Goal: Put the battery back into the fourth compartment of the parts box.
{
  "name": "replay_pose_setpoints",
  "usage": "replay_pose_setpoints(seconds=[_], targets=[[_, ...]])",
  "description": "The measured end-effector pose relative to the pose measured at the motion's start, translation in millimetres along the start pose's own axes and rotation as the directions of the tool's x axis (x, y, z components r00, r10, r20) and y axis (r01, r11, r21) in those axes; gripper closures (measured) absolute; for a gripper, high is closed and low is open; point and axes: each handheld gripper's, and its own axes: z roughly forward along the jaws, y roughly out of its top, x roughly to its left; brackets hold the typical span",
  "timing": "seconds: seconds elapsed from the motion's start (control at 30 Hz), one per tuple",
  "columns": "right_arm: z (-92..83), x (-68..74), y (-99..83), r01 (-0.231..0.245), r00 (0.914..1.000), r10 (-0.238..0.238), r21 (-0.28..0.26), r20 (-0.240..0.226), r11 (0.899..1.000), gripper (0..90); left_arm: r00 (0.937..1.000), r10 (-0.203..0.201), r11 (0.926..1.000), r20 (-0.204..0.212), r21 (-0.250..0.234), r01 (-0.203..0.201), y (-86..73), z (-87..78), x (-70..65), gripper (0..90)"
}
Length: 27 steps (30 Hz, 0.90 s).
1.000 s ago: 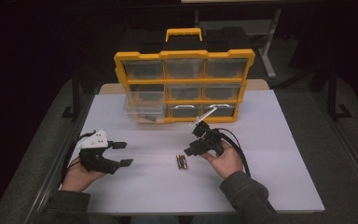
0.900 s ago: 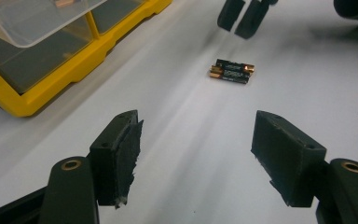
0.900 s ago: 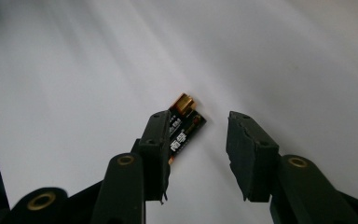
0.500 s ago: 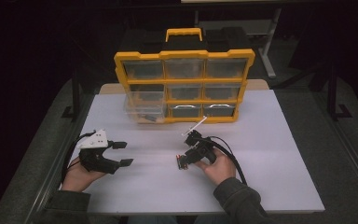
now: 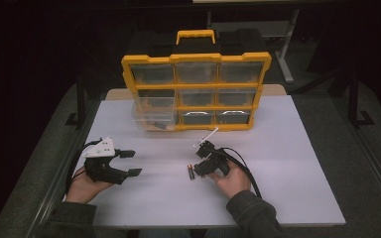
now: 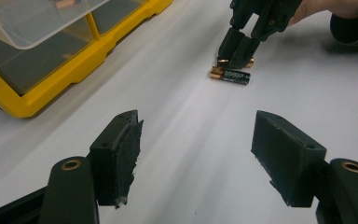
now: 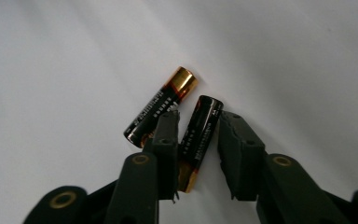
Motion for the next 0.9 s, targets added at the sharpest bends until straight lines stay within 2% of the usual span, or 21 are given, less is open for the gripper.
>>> replay_pose_setpoints(seconds=[0.17,0.3,0.5,0.9], targets=[[0.2,-1.2,-1.1,0.014,0.9998,-0.014,-0.006,0.015,1.0,75.1,1.0,0.006,1.0,-0.002,-0.007,-0.006,0.4,-1.6,0.7,32.0],[-0.2,-4.6,0.1,0.021,0.9997,-0.021,0.005,-0.008,1.0,75.7,1.0,0.002,1.0,-0.002,-0.009,-0.002,0.3,-2.0,0.6,32.0],[-3.5,-13.8,-1.4,-0.005,0.9985,0.005,0.005,-0.054,1.0,75.7,1.0,0.003,1.0,-0.002,-0.007,-0.003,0.3,-2.0,0.6,32.0],[-33.9,-18.3,11.3,0.028,0.9979,-0.03,-0.024,-0.058,0.999,75.8,1.0,0.004,1.0,-0.003,-0.007,-0.004,0.4,-1.6,0.6,32.0]])
